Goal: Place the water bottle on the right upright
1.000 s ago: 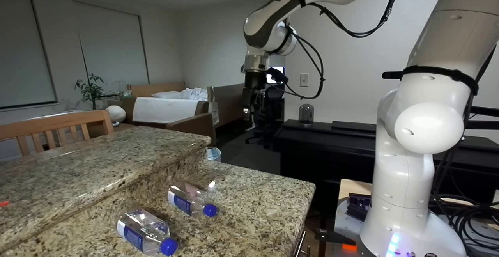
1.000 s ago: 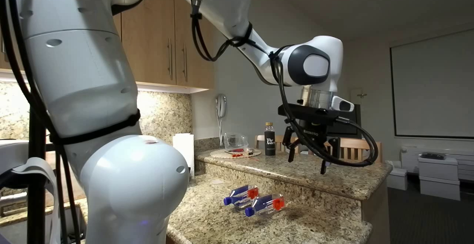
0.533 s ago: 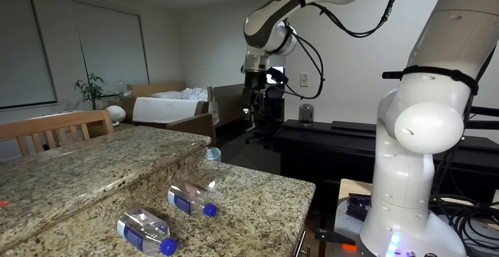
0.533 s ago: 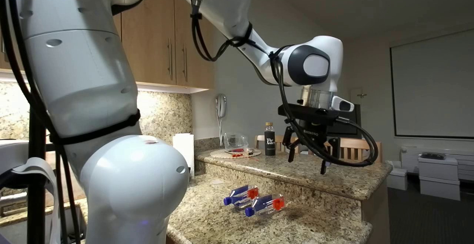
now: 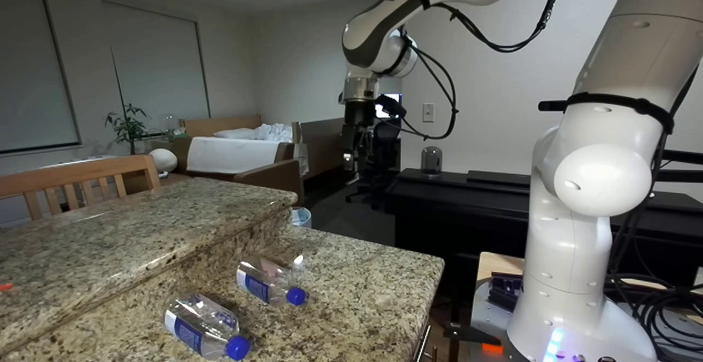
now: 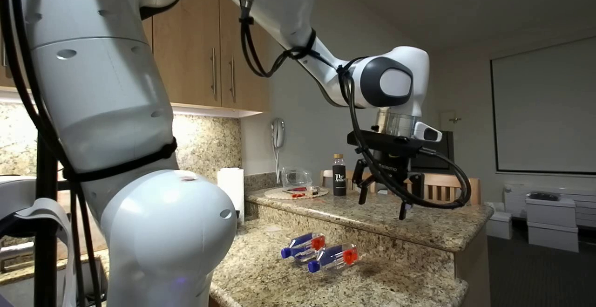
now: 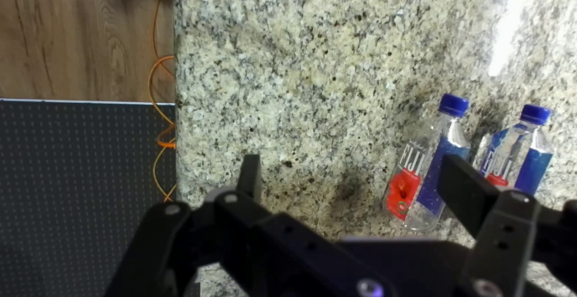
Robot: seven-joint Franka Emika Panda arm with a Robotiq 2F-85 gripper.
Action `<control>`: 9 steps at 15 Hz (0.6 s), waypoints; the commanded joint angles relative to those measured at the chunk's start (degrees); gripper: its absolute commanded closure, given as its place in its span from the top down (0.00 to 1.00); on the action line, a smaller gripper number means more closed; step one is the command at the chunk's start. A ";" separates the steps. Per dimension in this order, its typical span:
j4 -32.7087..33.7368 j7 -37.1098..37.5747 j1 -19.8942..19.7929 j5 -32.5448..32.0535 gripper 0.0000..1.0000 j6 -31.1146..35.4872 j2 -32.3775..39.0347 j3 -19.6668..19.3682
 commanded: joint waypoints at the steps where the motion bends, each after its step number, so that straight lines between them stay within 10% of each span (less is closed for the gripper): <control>1: 1.11 -2.76 -1.59 0.24 1.00 -3.83 0.66 1.28; 9: 1.26 -2.26 -1.79 0.35 1.00 -6.29 0.39 2.10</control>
